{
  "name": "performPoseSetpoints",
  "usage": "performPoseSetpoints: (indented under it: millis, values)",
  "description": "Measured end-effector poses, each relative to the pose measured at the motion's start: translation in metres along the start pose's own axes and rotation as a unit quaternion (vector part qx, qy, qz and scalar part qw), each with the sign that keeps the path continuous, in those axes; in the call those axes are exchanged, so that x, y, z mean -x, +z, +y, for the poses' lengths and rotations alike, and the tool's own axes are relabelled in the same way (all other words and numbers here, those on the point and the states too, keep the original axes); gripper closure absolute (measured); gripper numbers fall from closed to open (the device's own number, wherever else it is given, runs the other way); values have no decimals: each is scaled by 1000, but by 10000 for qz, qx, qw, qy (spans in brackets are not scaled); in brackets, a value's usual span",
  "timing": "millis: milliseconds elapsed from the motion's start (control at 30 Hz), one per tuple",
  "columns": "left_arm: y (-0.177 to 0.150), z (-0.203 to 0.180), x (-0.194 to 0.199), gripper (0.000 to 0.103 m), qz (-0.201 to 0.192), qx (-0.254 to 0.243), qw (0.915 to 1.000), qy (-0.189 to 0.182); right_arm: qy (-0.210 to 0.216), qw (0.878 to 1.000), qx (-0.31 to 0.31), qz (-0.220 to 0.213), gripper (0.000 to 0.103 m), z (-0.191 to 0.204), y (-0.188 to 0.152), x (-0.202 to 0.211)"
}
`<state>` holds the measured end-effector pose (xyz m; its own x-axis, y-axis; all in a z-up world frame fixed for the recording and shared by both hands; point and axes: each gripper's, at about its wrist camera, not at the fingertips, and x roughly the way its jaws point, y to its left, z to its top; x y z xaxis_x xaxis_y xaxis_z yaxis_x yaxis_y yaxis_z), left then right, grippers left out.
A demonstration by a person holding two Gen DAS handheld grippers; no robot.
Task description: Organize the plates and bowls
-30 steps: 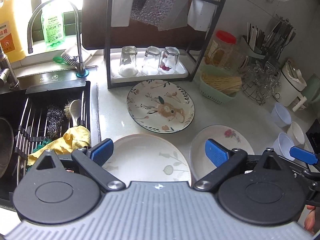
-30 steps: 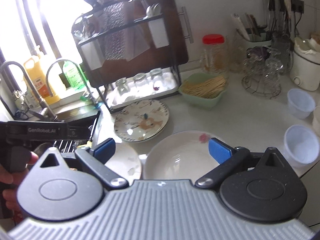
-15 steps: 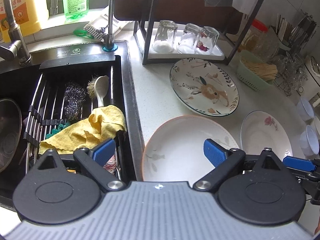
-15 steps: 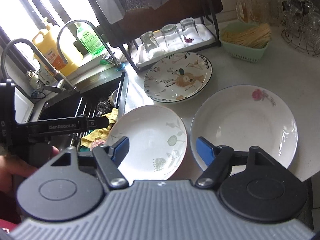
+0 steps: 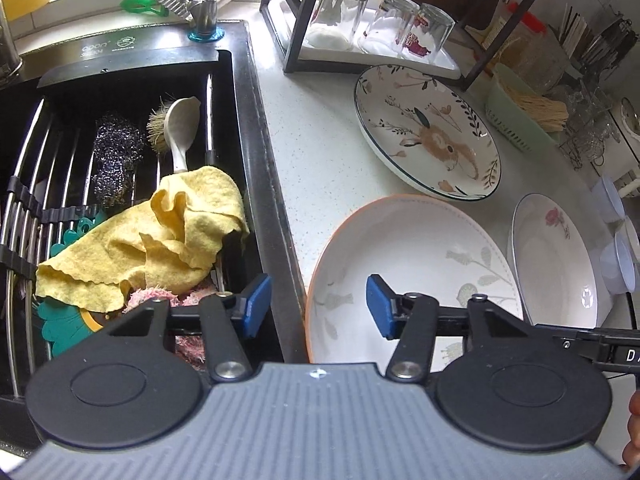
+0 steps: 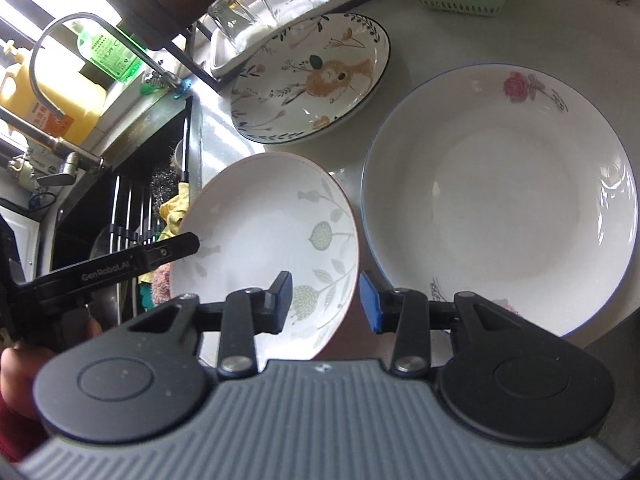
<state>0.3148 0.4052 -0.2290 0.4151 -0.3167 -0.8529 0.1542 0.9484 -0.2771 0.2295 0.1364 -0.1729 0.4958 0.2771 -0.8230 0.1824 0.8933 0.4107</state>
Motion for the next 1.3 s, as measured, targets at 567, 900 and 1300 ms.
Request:
performPoseSetpoints:
  millis: [567,900,1300]
  values:
    - [11,0,-19,70,119,-268,9987,-406,250,9979,-590,-118,84,-20,2,-24]
    - [14,7,-4,63,215,-36,9964,-822,507,9966,-612,-231,84,-17,7,-9]
    - [29,-27,31,63,123,458,9928,-1100,769,9947,-521,-440,84,-32,29,40]
